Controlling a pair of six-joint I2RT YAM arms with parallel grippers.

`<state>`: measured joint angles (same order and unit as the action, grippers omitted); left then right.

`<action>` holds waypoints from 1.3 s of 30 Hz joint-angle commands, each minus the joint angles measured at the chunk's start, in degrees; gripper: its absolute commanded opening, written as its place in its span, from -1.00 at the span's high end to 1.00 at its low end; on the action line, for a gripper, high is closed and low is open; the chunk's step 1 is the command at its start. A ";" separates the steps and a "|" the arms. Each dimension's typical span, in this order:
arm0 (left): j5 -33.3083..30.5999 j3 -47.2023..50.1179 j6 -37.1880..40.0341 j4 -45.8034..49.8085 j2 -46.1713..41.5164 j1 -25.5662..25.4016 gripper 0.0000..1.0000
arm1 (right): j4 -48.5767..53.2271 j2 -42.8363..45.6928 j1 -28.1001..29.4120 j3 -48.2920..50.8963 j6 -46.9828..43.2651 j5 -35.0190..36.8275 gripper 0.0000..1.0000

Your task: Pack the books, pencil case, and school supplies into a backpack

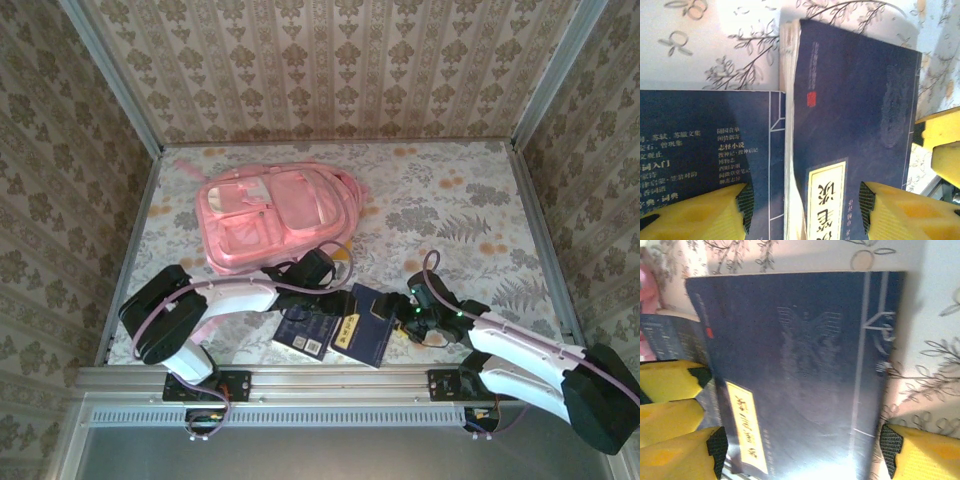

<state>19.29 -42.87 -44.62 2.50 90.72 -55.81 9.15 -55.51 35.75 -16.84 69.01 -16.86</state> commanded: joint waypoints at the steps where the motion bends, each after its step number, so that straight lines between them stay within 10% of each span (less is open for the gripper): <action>1: 1.01 -0.16 0.06 -2.13 2.35 0.73 -0.22 | -8.84 -3.14 -1.05 0.90 1.36 -3.54 -0.62; 11: -0.80 2.29 -0.16 -1.11 0.53 4.91 -0.20 | -18.19 -14.26 -5.73 -8.38 -1.95 -10.90 -0.51; 27: -9.00 4.70 4.89 14.27 -19.92 9.88 -0.27 | -2.00 -14.97 -11.05 -16.56 -12.73 -7.75 -0.57; 39: -4.06 -2.34 -0.19 9.56 -6.43 2.68 -0.37 | 8.85 -4.54 -13.03 -12.13 -14.79 -1.97 -0.63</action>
<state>14.35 -43.53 -43.51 12.14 82.74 -52.27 14.52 -61.28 23.05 -30.15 55.27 -19.92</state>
